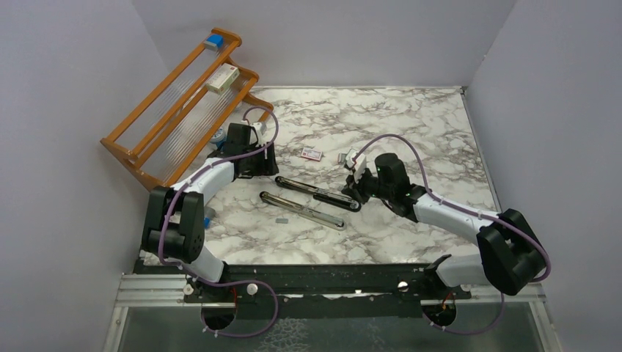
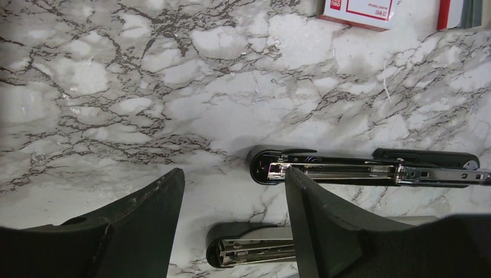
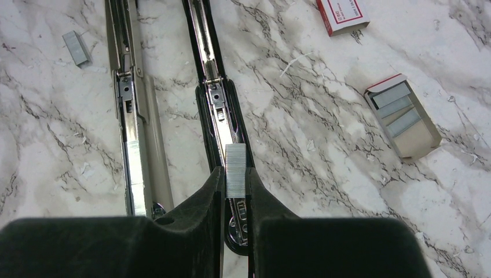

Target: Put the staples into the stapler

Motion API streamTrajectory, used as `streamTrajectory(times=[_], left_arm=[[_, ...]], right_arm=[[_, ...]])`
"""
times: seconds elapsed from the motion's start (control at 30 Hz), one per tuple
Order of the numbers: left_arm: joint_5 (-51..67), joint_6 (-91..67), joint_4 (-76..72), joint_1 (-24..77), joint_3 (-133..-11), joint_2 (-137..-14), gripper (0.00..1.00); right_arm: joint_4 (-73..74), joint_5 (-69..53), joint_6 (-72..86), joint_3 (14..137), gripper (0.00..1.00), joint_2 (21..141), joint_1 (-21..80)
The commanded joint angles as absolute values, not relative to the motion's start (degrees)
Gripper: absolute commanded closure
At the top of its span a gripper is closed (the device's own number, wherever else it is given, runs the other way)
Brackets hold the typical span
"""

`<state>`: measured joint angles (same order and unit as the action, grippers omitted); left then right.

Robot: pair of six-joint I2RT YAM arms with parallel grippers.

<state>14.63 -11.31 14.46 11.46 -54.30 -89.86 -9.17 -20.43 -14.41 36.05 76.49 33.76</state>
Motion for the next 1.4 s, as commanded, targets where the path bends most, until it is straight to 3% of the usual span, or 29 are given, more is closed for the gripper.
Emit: streamTrajectory(times=[0.0, 0.3, 0.73, 1.37], left_arm=[[18.32, -10.47, 11.22, 11.36, -54.01, -88.10, 0.33], [20.55, -9.20, 11.26, 11.34, -53.66, -89.59, 0.34], [22.89, -9.21, 12.12, 11.45, -54.66, -94.02, 0.46], [22.26, -9.05, 13.04, 11.42, -56.13, -97.12, 0.54]], right_arm=[[-11.72, -19.95, -14.23, 36.50, 0.99, 78.22, 33.88], [-13.05, -20.35, -14.06, 37.20, 0.99, 80.69, 33.91], [-13.17, -18.12, -13.62, 36.70, 0.99, 78.73, 33.93], [-13.10, -18.37, -13.79, 36.82, 0.99, 78.79, 33.88]])
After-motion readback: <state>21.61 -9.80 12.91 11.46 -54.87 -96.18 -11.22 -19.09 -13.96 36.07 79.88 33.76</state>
